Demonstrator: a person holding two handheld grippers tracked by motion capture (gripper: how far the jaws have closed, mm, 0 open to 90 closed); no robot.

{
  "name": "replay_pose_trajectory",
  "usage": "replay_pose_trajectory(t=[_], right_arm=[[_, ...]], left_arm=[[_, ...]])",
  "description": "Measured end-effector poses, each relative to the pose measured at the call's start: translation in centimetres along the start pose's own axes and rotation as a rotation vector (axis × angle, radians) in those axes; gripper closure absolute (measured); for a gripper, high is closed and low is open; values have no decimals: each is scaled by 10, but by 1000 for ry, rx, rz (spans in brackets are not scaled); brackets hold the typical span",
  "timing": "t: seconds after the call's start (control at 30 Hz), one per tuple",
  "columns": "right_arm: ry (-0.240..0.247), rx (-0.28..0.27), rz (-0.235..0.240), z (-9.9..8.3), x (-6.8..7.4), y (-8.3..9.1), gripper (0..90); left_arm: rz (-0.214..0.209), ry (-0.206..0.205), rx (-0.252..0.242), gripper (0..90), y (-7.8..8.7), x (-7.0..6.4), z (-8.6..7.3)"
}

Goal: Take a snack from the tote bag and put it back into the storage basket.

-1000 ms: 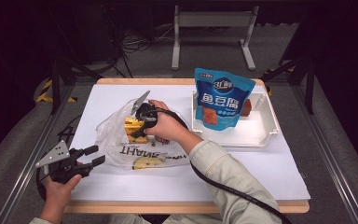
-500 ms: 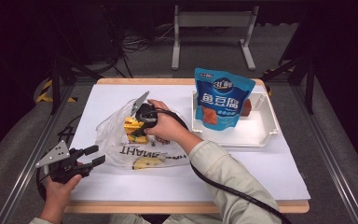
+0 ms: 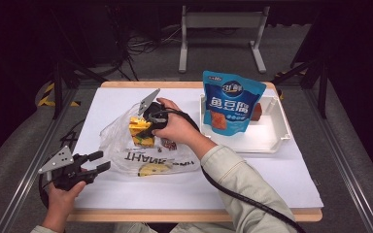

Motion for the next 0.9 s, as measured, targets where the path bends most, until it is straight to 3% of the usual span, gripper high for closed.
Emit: replay_pose_trajectory(t=[0.33,0.9], right_arm=[[0,-25,8,8,4,34,555],[-12,-54,-27,2,5,86,556]], left_arm=[[1,-2,-2,471,-2,0,0],[-1,0,5,471,-4,1,1]])
Point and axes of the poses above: each handheld gripper's, and its own axes: y roughly backward along the jaws, z roughly out of its top, x roughly to its left, the point moved 1 cm from there along -y, roughly forward along the jaws
